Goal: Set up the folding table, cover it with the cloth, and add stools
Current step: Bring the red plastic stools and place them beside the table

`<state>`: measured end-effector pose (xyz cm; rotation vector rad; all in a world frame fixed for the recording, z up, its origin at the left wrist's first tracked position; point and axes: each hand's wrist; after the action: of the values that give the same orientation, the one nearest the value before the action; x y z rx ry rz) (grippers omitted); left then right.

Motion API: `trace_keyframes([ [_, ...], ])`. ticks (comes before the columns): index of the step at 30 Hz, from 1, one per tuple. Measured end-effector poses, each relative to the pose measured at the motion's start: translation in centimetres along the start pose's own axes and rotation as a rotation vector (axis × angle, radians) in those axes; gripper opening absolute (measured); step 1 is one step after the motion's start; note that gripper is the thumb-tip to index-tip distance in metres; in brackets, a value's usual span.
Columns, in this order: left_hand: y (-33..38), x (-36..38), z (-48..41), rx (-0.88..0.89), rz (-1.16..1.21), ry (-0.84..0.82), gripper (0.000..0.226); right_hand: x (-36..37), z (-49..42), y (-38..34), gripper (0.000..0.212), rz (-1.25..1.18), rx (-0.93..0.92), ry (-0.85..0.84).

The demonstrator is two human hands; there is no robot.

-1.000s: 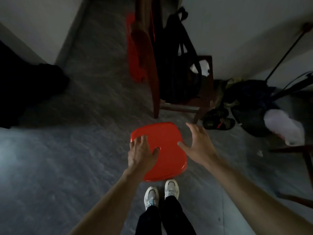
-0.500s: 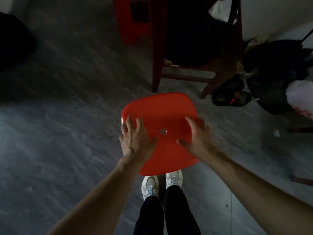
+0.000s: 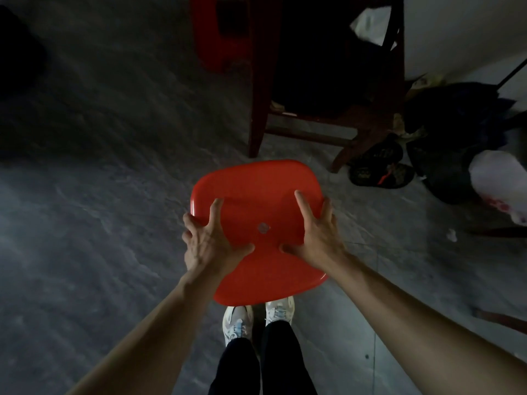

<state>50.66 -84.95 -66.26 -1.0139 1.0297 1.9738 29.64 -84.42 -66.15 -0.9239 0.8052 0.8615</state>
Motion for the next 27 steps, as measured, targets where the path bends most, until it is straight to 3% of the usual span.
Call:
trace_keyframes([
  [4, 0.7, 0.1, 0.0, -0.066, 0.053, 0.005, 0.122, 0.0, 0.3, -0.4, 0.147, 0.068, -0.007, -0.018],
  [11, 1.7, -0.3, 0.6, -0.076, 0.063, 0.055, 0.115, -1.0, -0.1, -0.6, 0.142, 0.019, 0.039, -0.005],
  [16, 3.6, -2.0, 1.1, -0.092, 0.058, -0.001, 0.118, -3.9, 0.5, -0.2, 0.140, 0.044, 0.043, 0.014],
  [27, 13.2, -12.5, 9.4, 0.118, -0.053, -0.078, 0.114, -16.7, 10.2, 1.8, 0.127, -0.061, 0.223, 0.083],
])
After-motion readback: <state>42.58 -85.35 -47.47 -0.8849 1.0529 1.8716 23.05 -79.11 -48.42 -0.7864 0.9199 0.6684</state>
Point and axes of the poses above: each hand's wrist, its own z-axis away from the middle knuckle, its own x-axis out of the palm, y = z × x, and after that the axes turned 15 degrees about y, right-handed
